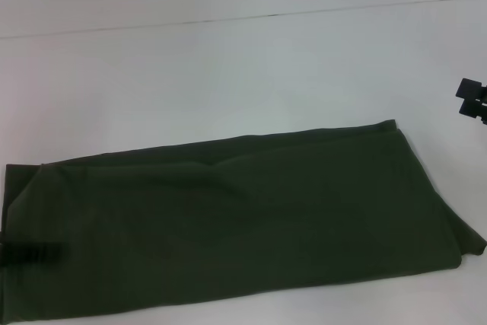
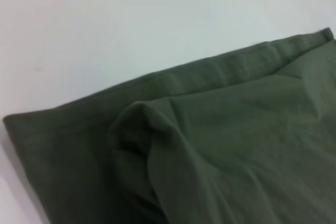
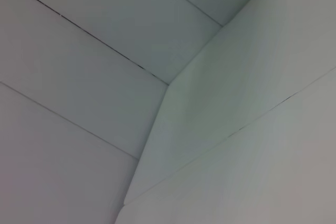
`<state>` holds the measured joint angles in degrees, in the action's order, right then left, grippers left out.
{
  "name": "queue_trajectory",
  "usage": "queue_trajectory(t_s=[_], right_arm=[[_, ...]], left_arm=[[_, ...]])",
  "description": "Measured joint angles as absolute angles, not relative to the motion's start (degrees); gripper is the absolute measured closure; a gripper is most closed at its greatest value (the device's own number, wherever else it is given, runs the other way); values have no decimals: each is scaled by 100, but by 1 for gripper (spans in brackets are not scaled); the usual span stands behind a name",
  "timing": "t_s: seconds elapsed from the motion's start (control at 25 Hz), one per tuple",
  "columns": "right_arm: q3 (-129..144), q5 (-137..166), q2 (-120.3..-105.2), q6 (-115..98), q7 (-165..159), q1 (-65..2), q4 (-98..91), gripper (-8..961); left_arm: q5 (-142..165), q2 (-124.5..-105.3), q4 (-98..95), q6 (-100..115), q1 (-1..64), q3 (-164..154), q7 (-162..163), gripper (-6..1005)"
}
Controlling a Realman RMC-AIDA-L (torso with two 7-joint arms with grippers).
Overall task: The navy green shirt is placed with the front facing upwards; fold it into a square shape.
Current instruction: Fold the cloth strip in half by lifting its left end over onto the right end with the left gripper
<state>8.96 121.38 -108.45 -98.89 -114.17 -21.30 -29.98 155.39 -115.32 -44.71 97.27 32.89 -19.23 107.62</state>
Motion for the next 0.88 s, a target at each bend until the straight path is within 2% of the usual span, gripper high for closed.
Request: queue_trajectory(t_s=[0.08, 0.32, 0.48, 0.64, 0.88], right_arm=[[897, 12138, -10845, -9892, -11417, -2133, -2998, 61], [896, 12138, -10845, -9892, -11417, -2136, -2997, 61], [896, 12138, -10845, -9894, -11417, -2131, -2997, 61], [896, 12138, -10845, -9898, -11417, -2129, -2997, 62], [897, 12138, -10848, -9898, -11396, -2127, -2990, 62]], left_arm=[[15553, -11539, -4472, 9722, 3291, -1959, 10766, 318], [15551, -11548, -4474, 9696, 3304, -1970, 10772, 525], [15551, -11545, -4469, 9694, 3312, -1968, 10770, 766], [15549, -11543, -4466, 9694, 3320, -1968, 10769, 953], [15546, -11537, -4471, 9687, 3322, -1952, 10767, 957]])
